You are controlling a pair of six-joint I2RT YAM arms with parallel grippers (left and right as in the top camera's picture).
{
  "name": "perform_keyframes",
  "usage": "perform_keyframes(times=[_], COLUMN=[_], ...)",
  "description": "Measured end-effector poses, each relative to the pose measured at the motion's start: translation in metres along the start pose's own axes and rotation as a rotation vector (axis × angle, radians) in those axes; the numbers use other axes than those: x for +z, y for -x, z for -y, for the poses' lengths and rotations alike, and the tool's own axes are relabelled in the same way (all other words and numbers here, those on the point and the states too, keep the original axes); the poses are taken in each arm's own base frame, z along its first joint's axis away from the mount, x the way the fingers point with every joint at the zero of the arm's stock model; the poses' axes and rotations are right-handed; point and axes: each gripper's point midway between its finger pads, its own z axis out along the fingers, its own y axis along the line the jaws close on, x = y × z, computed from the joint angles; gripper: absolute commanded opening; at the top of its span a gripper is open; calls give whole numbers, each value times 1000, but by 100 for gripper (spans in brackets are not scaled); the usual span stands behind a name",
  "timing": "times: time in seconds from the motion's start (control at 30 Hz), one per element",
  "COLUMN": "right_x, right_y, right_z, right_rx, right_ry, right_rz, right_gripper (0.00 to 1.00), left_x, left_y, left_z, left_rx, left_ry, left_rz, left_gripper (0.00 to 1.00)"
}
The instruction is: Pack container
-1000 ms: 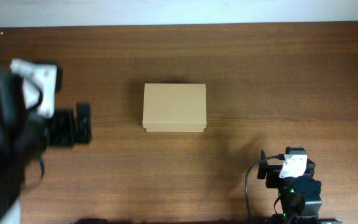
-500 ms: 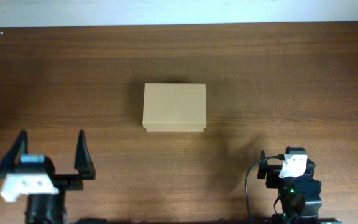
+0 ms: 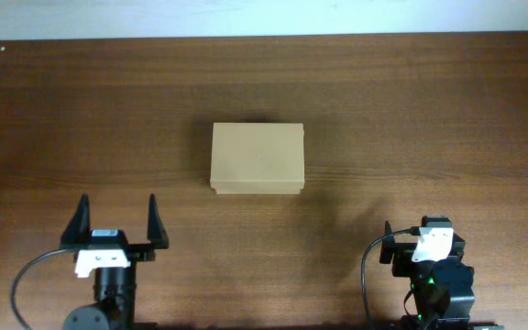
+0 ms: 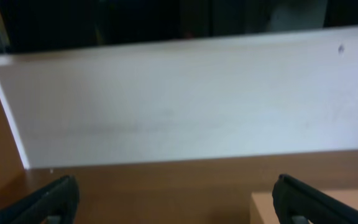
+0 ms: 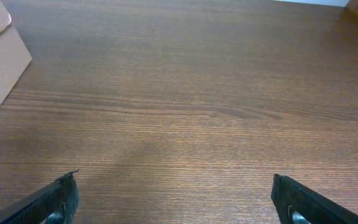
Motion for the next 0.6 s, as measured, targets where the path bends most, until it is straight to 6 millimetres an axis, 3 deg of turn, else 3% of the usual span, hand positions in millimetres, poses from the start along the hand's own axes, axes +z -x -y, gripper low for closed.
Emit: perform_keyframes(times=[0.23, 0.6], right_x=[0, 0], right_y=[0, 0], right_z=[0, 0], right_rx=[0, 0], right_ry=[0, 0], right_rz=[0, 0], right_gripper=[99, 99], left_x=[7, 8], left_y=[-45, -81], left_z=[3, 6], left_rx=[3, 6], left_ry=[-4, -9], left_rz=[-65, -138], left_gripper=[100, 100])
